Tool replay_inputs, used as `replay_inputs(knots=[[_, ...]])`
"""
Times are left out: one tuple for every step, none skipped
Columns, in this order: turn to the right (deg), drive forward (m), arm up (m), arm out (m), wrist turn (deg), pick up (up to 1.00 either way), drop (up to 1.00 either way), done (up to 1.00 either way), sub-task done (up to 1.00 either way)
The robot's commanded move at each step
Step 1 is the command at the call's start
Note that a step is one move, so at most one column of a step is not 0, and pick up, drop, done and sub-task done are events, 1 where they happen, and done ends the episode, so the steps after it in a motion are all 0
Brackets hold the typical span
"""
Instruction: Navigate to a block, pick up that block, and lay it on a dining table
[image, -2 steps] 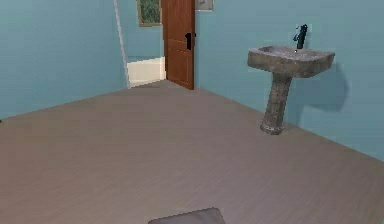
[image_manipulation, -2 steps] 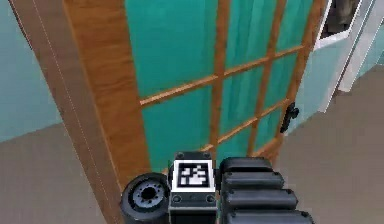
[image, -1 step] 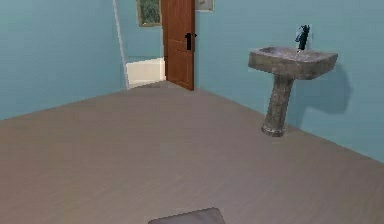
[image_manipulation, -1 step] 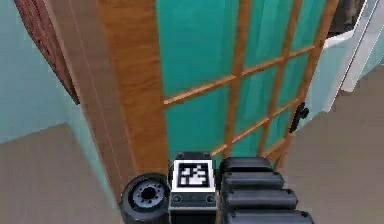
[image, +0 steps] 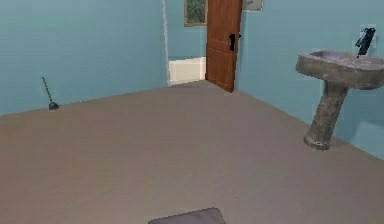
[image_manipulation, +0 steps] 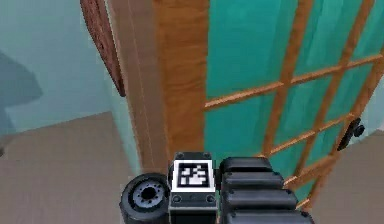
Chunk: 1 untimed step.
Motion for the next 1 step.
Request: replay_inputs(knots=[[0.0, 1.0, 0.0, 0.0, 0.0, 0.0, 0.0, 0.0, 0.0]])
